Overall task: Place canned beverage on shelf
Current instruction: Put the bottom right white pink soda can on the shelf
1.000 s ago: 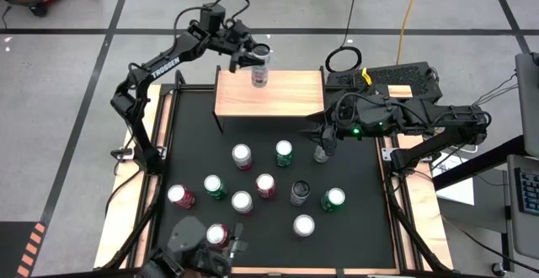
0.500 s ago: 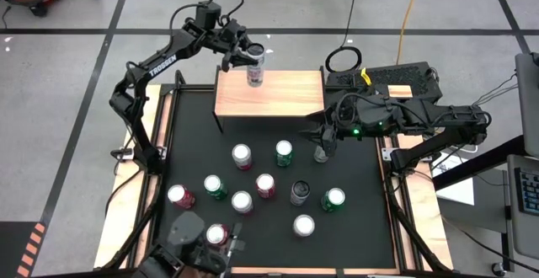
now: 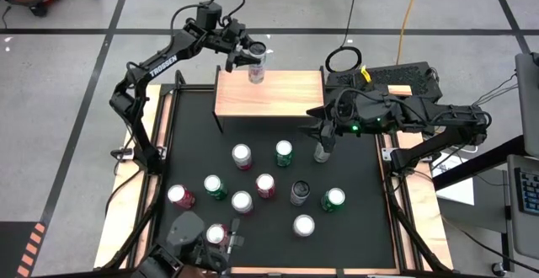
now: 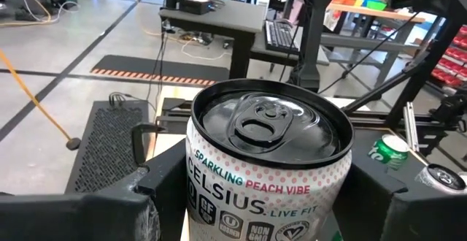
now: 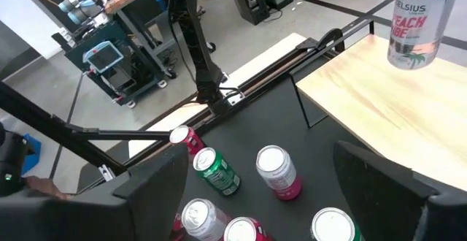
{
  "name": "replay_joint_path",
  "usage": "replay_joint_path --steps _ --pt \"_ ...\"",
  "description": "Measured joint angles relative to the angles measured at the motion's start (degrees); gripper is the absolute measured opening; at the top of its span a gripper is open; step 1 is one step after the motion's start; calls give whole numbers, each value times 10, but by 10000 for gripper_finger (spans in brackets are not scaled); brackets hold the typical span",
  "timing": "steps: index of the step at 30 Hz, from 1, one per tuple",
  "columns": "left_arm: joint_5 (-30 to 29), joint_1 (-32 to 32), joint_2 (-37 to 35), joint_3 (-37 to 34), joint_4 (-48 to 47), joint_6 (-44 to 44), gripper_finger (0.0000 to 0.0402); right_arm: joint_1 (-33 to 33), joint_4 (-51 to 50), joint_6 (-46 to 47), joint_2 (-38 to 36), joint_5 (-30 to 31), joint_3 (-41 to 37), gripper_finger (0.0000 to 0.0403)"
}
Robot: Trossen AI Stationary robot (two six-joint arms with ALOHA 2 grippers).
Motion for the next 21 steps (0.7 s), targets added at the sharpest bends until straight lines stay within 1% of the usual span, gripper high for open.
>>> replay_joint_path --steps 9,12,21 --pt "2 0 0 0 -18 5 254 0 0 0 0 1 0 320" --pt "0 -2 0 0 -17 17 254 0 0 -4 0 15 0 320" --pt "-8 0 31 0 -10 46 254 -8 0 -14 0 16 0 320"
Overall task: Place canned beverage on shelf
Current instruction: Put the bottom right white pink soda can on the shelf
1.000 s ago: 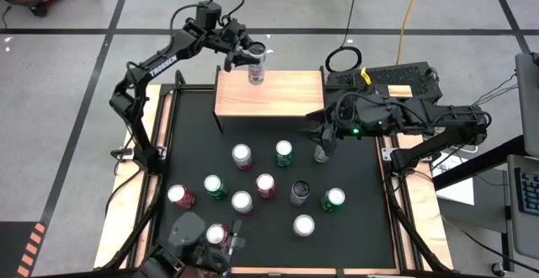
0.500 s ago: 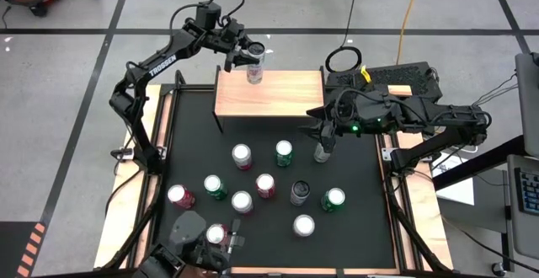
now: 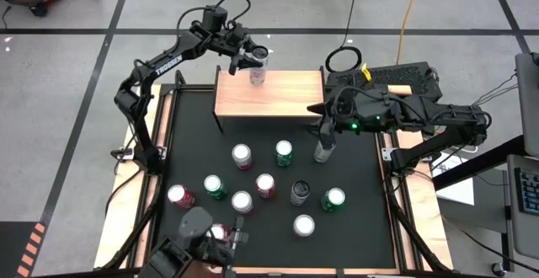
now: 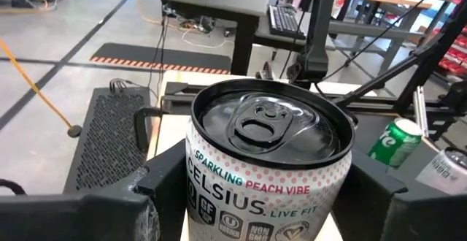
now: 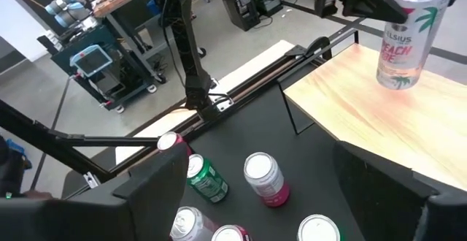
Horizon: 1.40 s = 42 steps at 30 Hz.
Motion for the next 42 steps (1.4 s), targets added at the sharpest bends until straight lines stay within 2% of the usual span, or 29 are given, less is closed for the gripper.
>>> replay_joint_path --steps 7,12,16,20,26,35,42 --pt "8 26 7 0 -1 1 254 0 0 7 0 -1 0 320" --pt "95 72 5 0 -30 -41 254 0 0 16 0 -1 0 320" --pt "115 82 -11 0 -89 -6 254 1 0 16 0 -3 0 320" --pt "90 72 -8 0 -83 33 254 0 0 9 0 0 0 320" --pt "52 63 -3 0 -8 28 254 -15 0 -3 0 12 0 320" --pt "46 50 16 0 77 -47 254 -40 5 -17 0 12 0 320" --pt "34 30 46 -1 73 -54 254 -45 5 -19 0 11 0 320"
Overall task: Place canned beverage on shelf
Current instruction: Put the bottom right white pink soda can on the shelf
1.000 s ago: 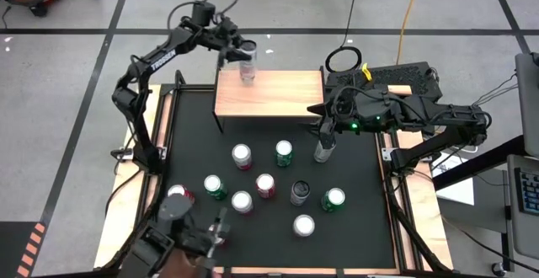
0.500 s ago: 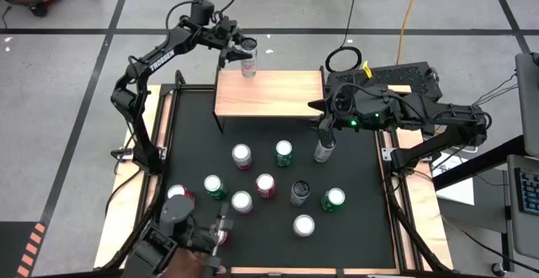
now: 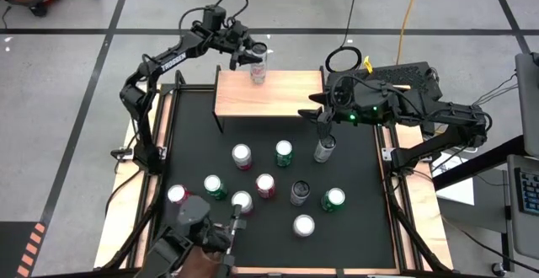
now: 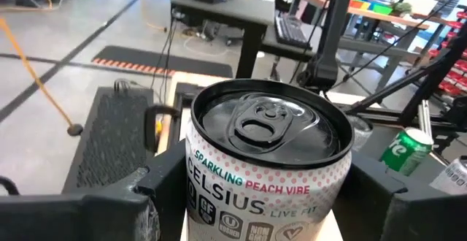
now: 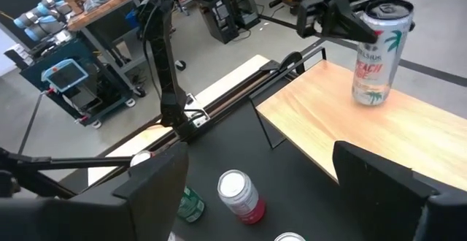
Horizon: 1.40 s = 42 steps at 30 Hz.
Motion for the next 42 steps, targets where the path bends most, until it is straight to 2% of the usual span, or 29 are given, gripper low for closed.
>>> replay_joint_path --steps 20,30,42 --pt "7 -3 3 0 -23 -3 254 -2 0 -13 0 0 0 320" --pt "-13 -4 3 1 -23 -7 285 -3 0 -15 0 0 0 320" --pt "-20 -6 3 2 -31 -8 287 -3 0 -21 0 0 0 320"
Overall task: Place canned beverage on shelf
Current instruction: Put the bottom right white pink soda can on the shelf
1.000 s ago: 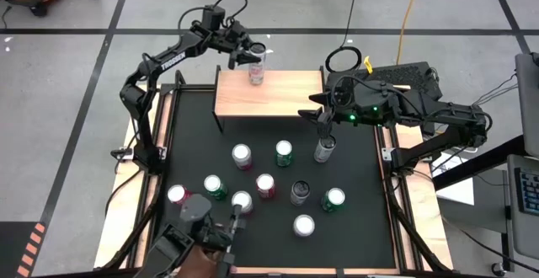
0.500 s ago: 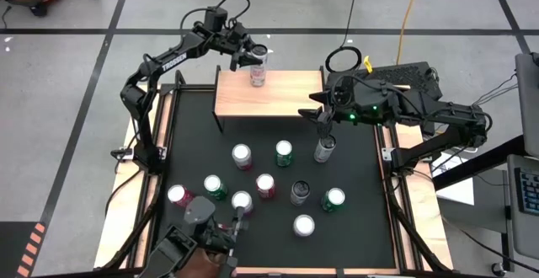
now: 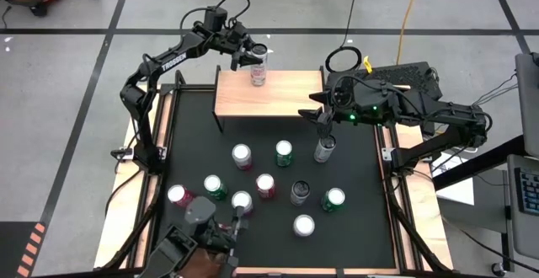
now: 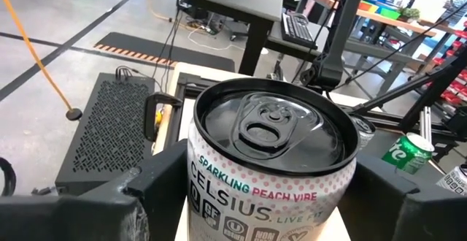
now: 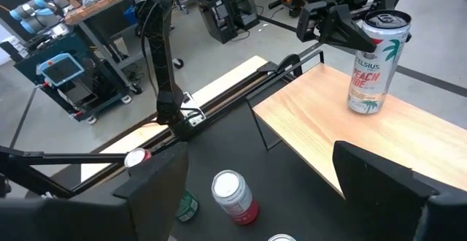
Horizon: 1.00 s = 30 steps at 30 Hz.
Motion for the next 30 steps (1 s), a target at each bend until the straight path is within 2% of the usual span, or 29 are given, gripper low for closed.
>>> replay_joint_path --steps 30 --pt "0 2 -4 8 -19 15 287 0 -1 -4 0 0 0 320"
